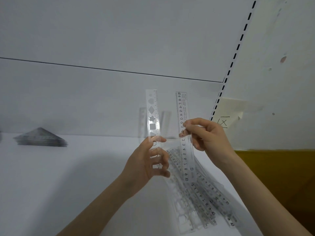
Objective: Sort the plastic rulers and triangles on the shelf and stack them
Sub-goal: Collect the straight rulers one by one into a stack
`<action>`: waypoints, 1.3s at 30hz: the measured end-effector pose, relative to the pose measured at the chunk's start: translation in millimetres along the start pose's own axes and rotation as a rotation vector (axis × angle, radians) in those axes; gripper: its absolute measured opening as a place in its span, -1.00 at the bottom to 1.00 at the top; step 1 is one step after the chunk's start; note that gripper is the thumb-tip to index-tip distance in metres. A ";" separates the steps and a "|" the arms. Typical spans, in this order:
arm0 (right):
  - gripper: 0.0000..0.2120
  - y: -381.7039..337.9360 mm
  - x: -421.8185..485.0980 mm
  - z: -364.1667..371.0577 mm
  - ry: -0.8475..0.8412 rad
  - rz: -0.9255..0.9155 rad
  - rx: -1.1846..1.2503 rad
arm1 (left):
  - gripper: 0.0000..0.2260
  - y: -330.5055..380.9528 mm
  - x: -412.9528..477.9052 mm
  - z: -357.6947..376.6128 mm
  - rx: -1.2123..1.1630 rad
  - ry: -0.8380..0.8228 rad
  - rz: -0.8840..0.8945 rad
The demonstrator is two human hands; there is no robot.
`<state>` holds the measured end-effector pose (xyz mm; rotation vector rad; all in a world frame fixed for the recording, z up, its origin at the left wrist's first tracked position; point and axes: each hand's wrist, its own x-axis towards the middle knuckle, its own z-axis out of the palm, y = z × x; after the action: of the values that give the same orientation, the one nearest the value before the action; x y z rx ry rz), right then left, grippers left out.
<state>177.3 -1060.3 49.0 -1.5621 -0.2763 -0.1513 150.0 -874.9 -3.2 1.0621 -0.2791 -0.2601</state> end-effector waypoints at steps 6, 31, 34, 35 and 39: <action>-0.92 2.2 1.1 -8.1 -0.003 0.002 -0.042 | -0.75 -2.4 -0.1 -2.7 0.029 -0.005 0.019; -0.70 -7.9 -9.7 33.4 -0.349 0.103 -0.031 | -0.64 -9.6 -3.5 1.9 0.314 -0.009 0.118; -0.78 -5.8 -8.7 34.1 -0.325 0.037 -0.090 | -0.66 -9.9 -3.2 -0.8 0.298 0.011 0.123; -0.76 -5.4 -8.1 33.1 -0.313 0.023 -0.104 | -0.68 -10.0 -3.5 -1.6 0.307 0.007 0.129; -0.77 -6.6 -8.1 27.5 -0.309 -0.011 -0.122 | -0.74 -10.7 -3.7 -2.2 0.328 0.013 0.129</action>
<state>165.6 -1033.6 52.8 -1.7045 -0.5262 0.0675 146.4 -876.8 -14.1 1.3629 -0.3864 -0.0920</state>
